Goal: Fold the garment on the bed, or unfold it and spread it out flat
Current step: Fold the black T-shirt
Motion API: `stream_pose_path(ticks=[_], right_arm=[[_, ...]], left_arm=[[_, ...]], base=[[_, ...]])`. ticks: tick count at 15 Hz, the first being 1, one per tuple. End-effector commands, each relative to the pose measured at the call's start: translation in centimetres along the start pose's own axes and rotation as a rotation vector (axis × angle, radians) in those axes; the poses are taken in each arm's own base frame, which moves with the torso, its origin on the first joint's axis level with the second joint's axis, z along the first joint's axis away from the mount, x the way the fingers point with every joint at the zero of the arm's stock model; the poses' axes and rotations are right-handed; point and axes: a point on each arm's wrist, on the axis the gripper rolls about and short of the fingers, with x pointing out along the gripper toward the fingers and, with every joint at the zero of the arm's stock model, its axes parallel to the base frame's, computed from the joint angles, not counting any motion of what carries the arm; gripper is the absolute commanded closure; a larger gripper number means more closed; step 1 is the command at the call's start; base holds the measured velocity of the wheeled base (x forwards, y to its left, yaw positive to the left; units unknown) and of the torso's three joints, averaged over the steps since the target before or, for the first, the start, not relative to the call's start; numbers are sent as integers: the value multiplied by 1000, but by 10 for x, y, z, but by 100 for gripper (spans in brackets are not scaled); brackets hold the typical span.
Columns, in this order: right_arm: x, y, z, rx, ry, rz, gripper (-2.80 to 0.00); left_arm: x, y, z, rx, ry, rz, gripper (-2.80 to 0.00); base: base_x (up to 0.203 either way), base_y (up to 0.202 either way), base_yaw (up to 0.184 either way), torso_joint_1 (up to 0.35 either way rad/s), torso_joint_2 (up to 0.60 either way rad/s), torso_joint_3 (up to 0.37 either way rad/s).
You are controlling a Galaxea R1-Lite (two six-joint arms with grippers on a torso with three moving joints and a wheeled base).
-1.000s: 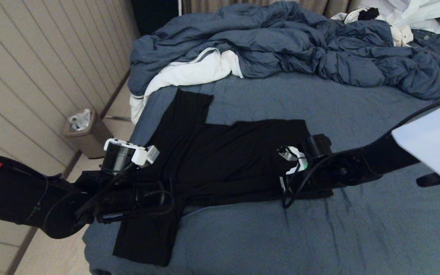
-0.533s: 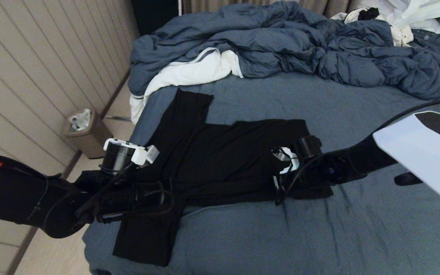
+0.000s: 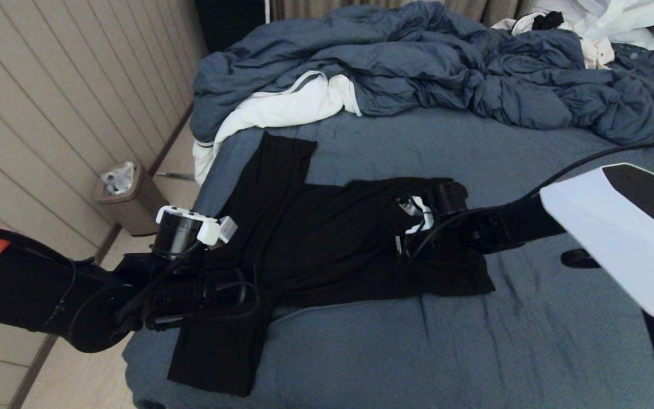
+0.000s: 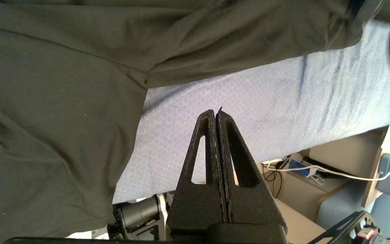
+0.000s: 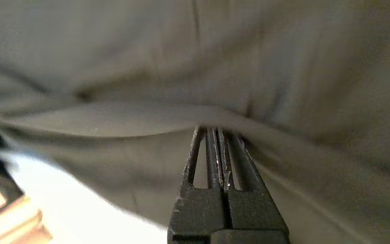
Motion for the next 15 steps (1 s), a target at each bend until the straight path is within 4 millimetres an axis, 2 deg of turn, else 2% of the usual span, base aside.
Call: stream_pose_path(ticks=[1, 3, 6, 8, 10, 13, 15], right_arm=[[6, 0, 14, 0, -47, 8, 0], [8, 0, 25, 6, -84, 12, 0], [21, -5, 28, 6, -104, -17, 0], [18, -6, 29, 13, -108, -27, 0], [1, -1, 31, 17, -111, -29, 0], [-31, 8, 17, 27, -71, -39, 0], [-50, 1, 1, 56, -31, -71, 0]], left_arm=[[2, 1, -1, -3, 4, 1, 0], [4, 2, -2, -3, 11, 6, 0], [7, 3, -3, -6, 16, 8, 0], [8, 4, -3, -7, 18, 9, 0], [10, 4, -3, -8, 21, 11, 0], [18, -4, 1, 7, 20, -10, 0], [31, -16, -2, 28, 43, -28, 0]], base=[[0, 0, 0, 0, 0, 0], [0, 0, 0, 0, 0, 0], [0, 0, 0, 0, 0, 0], [0, 0, 0, 0, 0, 0], [0, 0, 0, 0, 0, 0], [0, 0, 0, 0, 0, 0], [0, 0, 0, 0, 0, 0]])
